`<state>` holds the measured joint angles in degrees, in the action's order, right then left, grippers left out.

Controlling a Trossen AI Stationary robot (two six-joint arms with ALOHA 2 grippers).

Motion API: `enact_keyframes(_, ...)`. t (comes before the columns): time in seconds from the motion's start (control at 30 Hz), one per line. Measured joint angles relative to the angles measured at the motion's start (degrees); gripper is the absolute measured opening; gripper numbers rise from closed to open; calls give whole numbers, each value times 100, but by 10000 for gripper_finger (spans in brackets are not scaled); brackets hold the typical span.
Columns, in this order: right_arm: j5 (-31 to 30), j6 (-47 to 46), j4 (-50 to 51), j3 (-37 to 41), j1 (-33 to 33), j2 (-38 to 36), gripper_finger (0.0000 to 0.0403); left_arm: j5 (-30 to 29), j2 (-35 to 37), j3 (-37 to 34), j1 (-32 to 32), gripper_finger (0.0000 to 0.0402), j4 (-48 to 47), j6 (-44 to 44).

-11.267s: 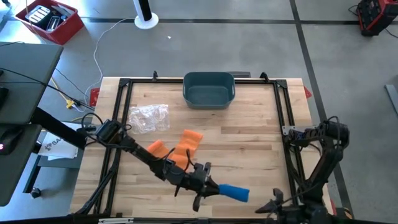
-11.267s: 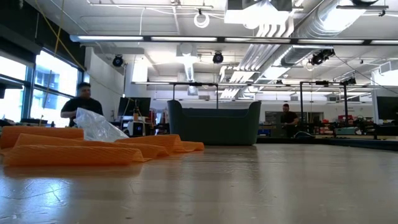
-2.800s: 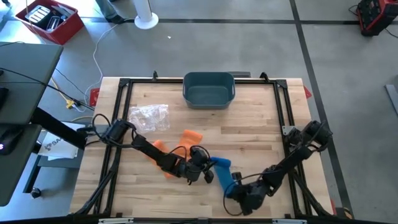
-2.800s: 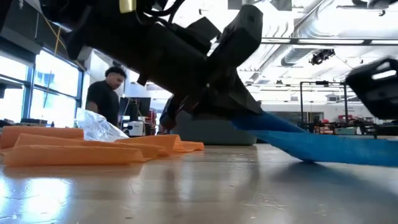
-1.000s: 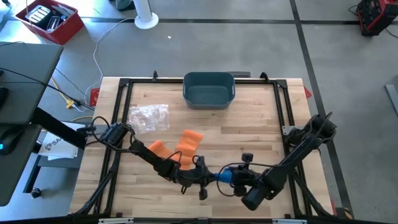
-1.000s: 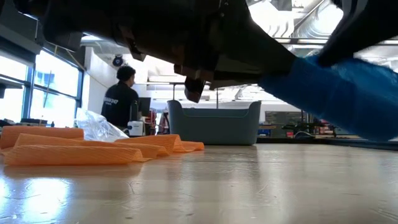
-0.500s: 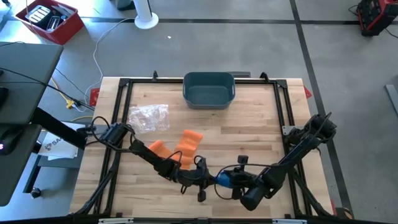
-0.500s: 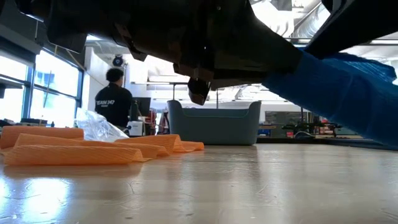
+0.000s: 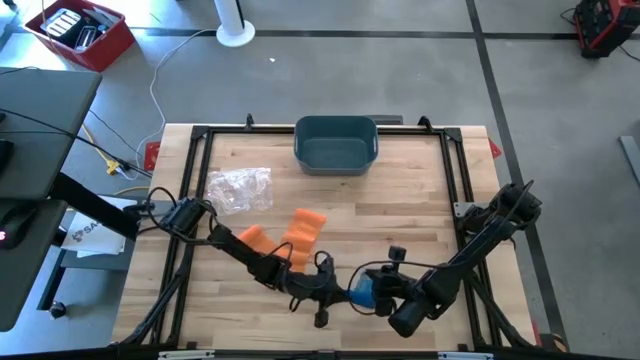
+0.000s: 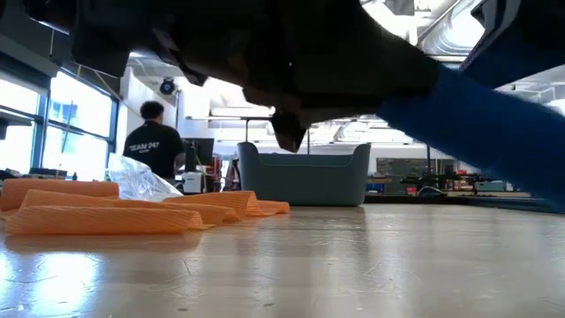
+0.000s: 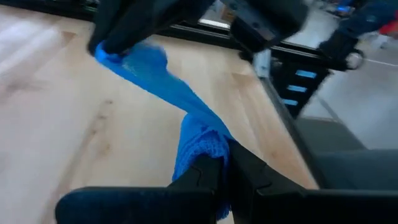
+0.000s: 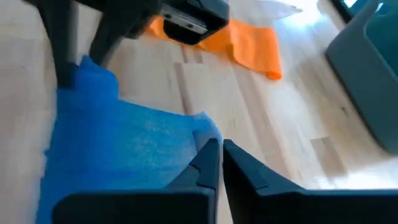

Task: Roll bandage
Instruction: Roll the blue bandage

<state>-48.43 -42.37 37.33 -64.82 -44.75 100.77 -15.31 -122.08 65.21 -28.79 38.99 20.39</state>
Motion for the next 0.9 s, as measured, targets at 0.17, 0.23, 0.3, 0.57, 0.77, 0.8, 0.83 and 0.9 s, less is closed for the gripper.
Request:
enact_keyframes(0.17,29,127,-156,0,-53,-7,63,791,0,0,-57,5,53,96)
enact_keyframes(0.23,88,127,-158,0,-61,-7,89,775,0,0,-49,5,103,91)
enact_keyframes(0.3,151,172,-154,0,-49,-7,114,728,0,0,-42,5,136,96)
enact_keyframes(0.57,63,235,-202,0,-380,-28,157,324,0,0,-101,6,-55,200)
enact_keyframes(0.77,923,778,-933,0,-826,-28,158,220,0,0,-46,6,-127,285)
enact_keyframes(0.8,1100,813,-1131,0,-863,-28,158,218,0,0,-25,6,-153,338)
enact_keyframes(0.83,1160,831,-1298,0,-883,-28,158,218,0,0,-9,6,-169,359)
enact_keyframes(0.9,1066,791,-1556,0,-874,46,158,184,0,0,-1,6,-173,425)
